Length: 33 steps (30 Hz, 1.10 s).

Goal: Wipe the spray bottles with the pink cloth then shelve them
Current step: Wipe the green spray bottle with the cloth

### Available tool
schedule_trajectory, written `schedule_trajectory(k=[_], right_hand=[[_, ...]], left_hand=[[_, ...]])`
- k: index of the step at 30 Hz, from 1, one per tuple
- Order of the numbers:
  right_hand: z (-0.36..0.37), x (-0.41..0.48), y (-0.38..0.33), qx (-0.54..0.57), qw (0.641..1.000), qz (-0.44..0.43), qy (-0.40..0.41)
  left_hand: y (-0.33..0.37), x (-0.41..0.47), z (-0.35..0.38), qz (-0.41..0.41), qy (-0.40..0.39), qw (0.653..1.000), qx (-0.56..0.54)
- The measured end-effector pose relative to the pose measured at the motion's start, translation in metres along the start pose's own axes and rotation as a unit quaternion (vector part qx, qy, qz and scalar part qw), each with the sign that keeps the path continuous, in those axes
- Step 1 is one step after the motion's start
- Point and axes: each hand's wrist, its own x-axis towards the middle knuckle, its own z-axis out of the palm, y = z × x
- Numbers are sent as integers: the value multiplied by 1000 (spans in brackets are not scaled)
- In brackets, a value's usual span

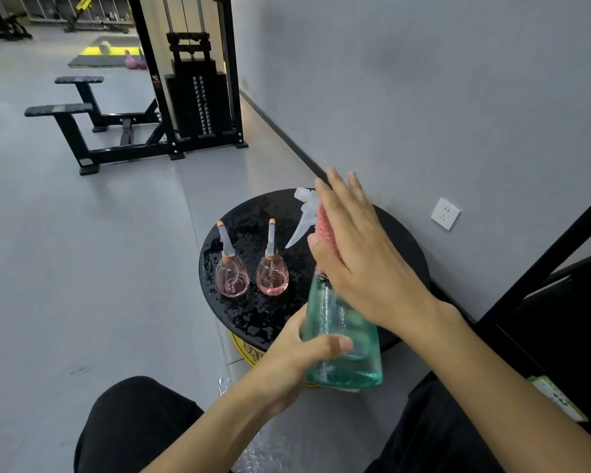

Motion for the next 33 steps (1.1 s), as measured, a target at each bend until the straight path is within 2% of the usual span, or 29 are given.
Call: schedule_trajectory(k=[2, 4, 7, 12, 19, 23, 29, 33], right_hand=[[2, -10, -5, -29, 999, 12, 7], [6, -19, -9, -46, 998, 25, -26], [7, -19, -8, -37, 997, 41, -63], [-2, 1, -4, -42, 994, 73, -75], [1, -12, -14, -95, 988, 14, -121], [-8, 12, -1, -78, 990, 35, -109], [-1, -9, -10, -100, 988, -25, -114], [-6, 0, -1, -82, 988, 7, -131]], left_hand=[[2, 0, -2, 10, 6, 1000, -9], [4, 0, -1, 17, -2, 1000, -6], [5, -1, 1, 16, -18, 1000, 19], [3, -3, 5, 3, -22, 1000, 16], [4, -1, -3, -1, -17, 999, 30], [3, -3, 2, -7, -28, 999, 14], [4, -5, -1, -7, -30, 999, 23], [1, -5, 2, -15, -35, 999, 16]])
